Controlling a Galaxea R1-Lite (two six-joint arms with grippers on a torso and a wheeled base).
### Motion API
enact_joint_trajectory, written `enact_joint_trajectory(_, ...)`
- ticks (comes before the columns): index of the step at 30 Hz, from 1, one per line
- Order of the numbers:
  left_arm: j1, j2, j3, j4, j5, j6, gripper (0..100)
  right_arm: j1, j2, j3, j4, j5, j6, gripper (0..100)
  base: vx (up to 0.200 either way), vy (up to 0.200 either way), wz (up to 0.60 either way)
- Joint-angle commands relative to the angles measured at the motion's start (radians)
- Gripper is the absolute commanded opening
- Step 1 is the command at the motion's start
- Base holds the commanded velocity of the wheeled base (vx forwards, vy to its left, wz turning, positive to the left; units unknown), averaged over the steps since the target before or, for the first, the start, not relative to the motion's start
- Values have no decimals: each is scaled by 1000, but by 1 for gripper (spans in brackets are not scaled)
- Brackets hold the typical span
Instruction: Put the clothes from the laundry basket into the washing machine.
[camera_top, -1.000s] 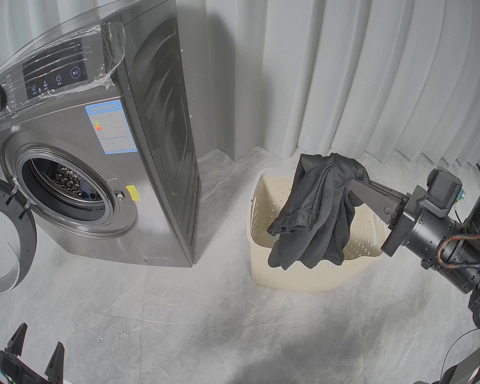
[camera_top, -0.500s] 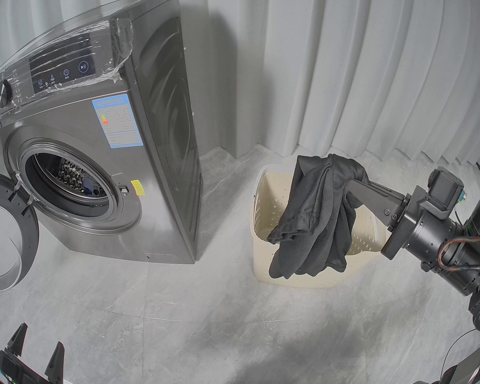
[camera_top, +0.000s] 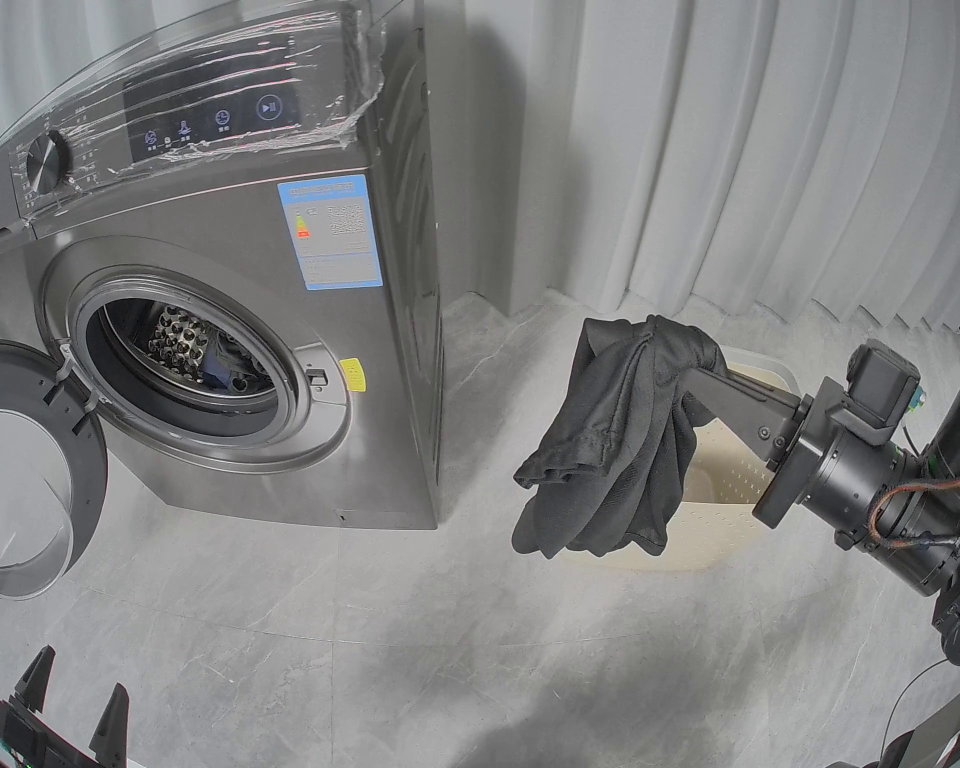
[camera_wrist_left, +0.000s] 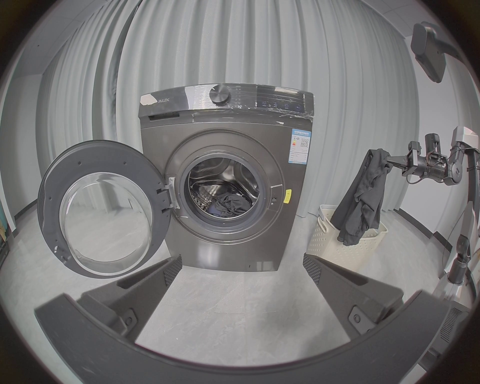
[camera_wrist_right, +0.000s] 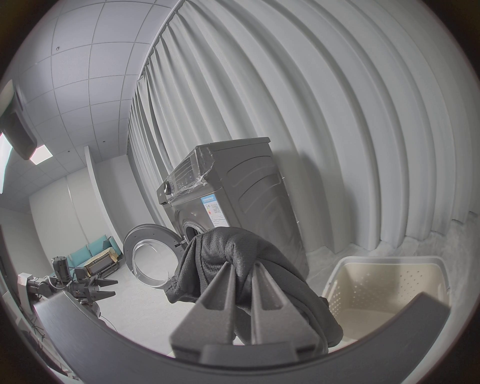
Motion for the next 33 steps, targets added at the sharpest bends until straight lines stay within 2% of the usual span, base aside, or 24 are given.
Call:
enact_joint_trajectory(1, 0, -10, 16, 0, 1, -3, 100, 1, 7, -3, 0, 0, 0, 0, 0, 200, 0)
enact_joint_trajectory(18, 0, -10, 16, 0, 1, -3, 100, 3, 8, -6, 0, 1, 0, 0, 0, 200, 0)
enact_joint_trajectory(27, 0, -10, 16, 0, 0, -3, 100, 1, 13, -6, -2, 1, 0, 0, 0, 0, 0)
enact_joint_trajectory(33, 0, -10, 16, 0, 1, -3, 100, 1, 13, -6, -2, 1, 0, 0, -200, 0, 0)
